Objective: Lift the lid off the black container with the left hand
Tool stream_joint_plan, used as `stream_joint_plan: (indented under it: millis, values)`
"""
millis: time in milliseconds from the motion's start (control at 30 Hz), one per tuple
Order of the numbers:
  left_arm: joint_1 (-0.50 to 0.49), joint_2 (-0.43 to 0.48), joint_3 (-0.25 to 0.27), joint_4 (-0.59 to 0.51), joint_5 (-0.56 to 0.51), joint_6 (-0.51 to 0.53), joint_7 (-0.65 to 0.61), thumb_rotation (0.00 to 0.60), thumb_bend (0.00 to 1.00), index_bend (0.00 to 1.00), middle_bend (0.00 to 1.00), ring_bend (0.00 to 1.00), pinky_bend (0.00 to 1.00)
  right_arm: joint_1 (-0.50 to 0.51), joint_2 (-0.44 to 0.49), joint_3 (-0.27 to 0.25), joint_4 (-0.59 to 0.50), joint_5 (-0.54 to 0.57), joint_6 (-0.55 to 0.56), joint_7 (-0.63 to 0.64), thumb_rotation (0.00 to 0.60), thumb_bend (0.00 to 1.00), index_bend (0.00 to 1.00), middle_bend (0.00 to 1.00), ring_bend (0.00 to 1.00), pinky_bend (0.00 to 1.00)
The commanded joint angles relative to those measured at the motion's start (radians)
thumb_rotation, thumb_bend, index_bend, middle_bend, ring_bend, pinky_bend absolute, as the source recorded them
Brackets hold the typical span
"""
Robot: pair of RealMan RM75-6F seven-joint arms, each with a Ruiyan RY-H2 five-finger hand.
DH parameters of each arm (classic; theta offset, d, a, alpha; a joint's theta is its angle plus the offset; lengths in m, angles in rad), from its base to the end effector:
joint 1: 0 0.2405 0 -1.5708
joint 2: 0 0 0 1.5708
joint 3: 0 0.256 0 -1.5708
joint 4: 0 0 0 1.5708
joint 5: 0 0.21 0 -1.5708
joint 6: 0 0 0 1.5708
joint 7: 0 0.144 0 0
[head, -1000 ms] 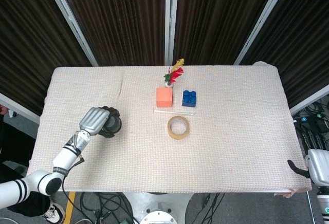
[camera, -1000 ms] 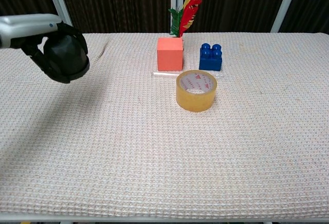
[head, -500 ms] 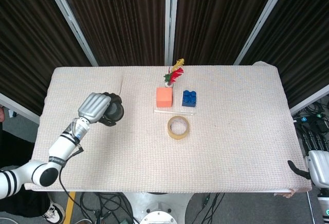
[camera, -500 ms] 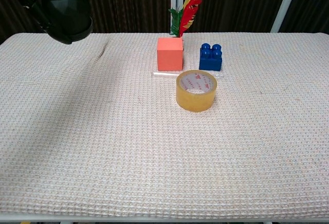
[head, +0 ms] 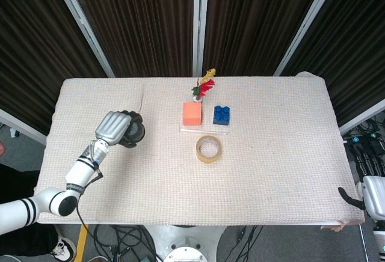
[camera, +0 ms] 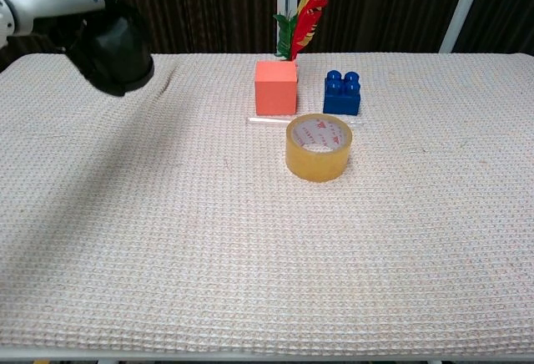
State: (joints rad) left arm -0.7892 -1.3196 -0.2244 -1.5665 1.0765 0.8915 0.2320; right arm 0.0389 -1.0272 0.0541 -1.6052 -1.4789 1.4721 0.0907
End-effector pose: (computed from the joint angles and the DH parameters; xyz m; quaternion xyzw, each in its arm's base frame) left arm -0.1436 0.3760 0.0554 -0.7307 -0.3767 -0.3814 0.4227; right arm -0.3294 -0.1676 0.1905 0.5781 -0.4044 0.3699 0.6045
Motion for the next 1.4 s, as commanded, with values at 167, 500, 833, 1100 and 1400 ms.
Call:
stream_joint_plan:
  millis: [167, 500, 833, 1100, 1400]
  values:
    - [0.005, 0.092, -0.071, -0.163, 0.006, 0.122, 0.024, 0.600, 0.16, 0.46, 0.53, 0.35, 0.46, -0.001, 0.002, -0.003, 0.004, 0.002, -0.008, 0.004, 0.600, 0.13, 0.00, 0.00, 0.00, 0.00]
    - [-0.057, -0.014, 0.068, 0.047, -0.175, -0.128, 0.075, 0.600, 0.16, 0.47, 0.53, 0.35, 0.45, 0.003, 0.002, 0.001, 0.005, 0.013, -0.019, 0.007, 0.600, 0.13, 0.00, 0.00, 0.00, 0.00]
    - [-0.011, 0.174, -0.079, -0.259, -0.036, 0.177, 0.078, 0.600, 0.16, 0.47, 0.54, 0.35, 0.44, 0.003, -0.003, -0.002, 0.008, 0.008, -0.021, 0.007, 0.600, 0.13, 0.00, 0.00, 0.00, 0.00]
    - [-0.030, 0.007, 0.102, -0.018, -0.174, -0.083, 0.081, 0.600, 0.16, 0.48, 0.54, 0.35, 0.44, 0.006, -0.005, -0.002, 0.010, 0.017, -0.032, 0.004, 0.600, 0.13, 0.00, 0.00, 0.00, 0.00]
    - [-0.031, 0.075, 0.065, -0.082, -0.143, -0.001, 0.099, 0.600, 0.16, 0.48, 0.54, 0.35, 0.44, 0.007, -0.013, -0.006, 0.023, 0.019, -0.041, 0.010, 0.600, 0.13, 0.00, 0.00, 0.00, 0.00]
